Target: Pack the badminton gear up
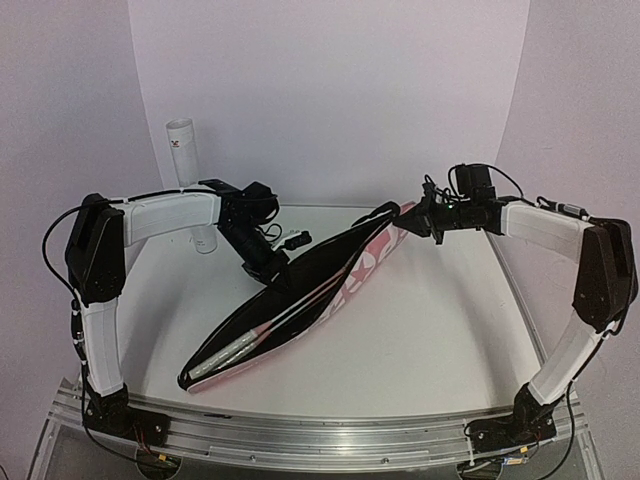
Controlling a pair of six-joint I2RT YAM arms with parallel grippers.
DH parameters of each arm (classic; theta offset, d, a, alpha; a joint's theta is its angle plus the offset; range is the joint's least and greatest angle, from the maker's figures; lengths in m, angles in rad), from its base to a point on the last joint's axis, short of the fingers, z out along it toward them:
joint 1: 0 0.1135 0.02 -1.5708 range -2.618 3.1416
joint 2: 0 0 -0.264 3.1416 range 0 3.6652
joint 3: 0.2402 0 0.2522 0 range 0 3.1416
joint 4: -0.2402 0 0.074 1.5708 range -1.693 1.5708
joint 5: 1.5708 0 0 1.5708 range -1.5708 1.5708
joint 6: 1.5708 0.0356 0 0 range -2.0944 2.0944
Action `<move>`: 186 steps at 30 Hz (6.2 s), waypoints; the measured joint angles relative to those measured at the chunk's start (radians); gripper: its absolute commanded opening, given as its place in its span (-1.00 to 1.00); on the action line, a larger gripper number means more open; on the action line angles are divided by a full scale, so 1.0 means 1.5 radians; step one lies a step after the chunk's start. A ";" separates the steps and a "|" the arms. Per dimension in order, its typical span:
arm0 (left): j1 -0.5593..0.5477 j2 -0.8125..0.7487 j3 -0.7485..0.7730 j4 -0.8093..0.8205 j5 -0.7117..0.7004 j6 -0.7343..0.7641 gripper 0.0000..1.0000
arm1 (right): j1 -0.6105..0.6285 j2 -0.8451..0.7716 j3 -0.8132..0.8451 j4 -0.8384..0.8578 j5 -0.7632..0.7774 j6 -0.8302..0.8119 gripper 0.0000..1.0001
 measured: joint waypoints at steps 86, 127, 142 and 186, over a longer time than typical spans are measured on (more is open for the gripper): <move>0.058 0.296 0.402 0.292 0.094 -0.139 -0.20 | 0.259 0.252 0.286 -0.082 0.172 0.144 -1.00; 0.088 0.370 0.599 0.280 -0.154 -0.309 -1.00 | 0.437 0.185 0.150 -0.091 0.212 0.183 -1.00; 0.087 0.393 0.641 0.278 -0.177 -0.277 -1.00 | 0.617 0.188 0.108 -0.112 0.338 0.157 -1.00; -0.142 0.364 0.476 0.126 -0.603 0.147 -1.00 | 0.351 -0.150 -0.033 -0.366 0.506 0.051 0.49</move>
